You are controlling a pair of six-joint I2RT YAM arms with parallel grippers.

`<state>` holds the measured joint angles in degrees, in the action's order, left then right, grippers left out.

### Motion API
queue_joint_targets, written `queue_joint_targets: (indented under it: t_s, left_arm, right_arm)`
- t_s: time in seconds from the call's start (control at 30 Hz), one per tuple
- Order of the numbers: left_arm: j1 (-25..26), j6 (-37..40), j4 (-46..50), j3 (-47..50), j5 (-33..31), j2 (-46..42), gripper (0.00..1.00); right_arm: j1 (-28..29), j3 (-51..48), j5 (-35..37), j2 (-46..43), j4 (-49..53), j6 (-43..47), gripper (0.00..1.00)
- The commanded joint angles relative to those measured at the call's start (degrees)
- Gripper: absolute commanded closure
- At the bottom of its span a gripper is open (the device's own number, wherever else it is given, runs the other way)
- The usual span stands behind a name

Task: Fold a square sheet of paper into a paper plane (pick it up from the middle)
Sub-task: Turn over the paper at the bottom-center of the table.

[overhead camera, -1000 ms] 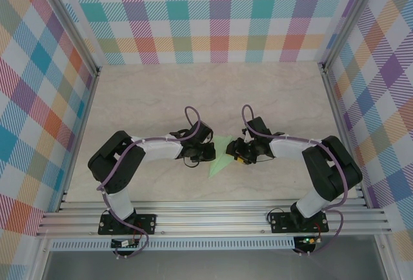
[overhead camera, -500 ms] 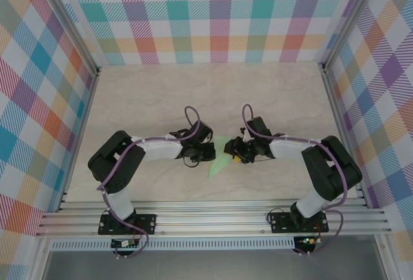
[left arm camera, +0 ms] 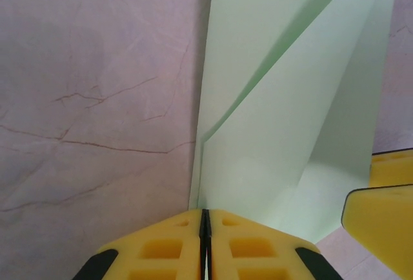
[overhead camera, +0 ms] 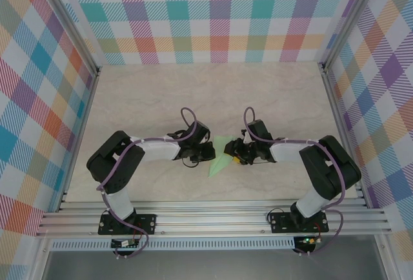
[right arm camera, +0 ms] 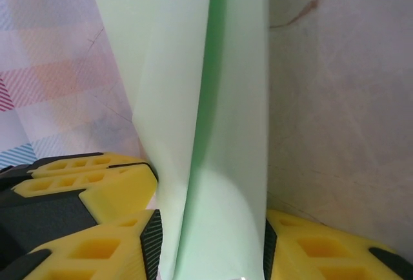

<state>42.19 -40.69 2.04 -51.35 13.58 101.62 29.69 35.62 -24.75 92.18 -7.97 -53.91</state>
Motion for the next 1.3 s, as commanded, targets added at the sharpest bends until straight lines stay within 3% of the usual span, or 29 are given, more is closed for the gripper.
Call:
queue_joint_targets:
  t_s: [0.0, 0.77, 0.87, 1.1, 1.27]
  left_arm:
    - [-1.2, -2.5, -1.9, 2.4, 0.6, -0.8, 0.89]
    - [-1.9, -6.6, -7.4, 7.8, 3.0, -4.9, 0.88]
    - [-1.9, -6.6, -7.3, 7.9, 2.9, -5.0, 0.88]
    - [-1.9, -6.6, -7.6, 8.4, 2.6, -6.5, 0.87]
    - [-1.9, -6.6, -7.7, 10.6, 0.7, -12.1, 0.83]
  right_arm:
    - [0.1, -0.9, -1.1, 1.3, -6.4, -2.1, 0.59]
    - [0.5, 2.9, -5.0, 7.0, -14.3, -0.4, 0.73]
    - [1.0, 4.2, -4.7, 7.2, -12.4, 0.6, 0.73]
    - [1.3, 5.5, -4.8, 7.1, -9.7, 2.7, 0.86]
    - [1.4, 8.0, -2.3, 3.3, 0.1, 7.4, 0.94]
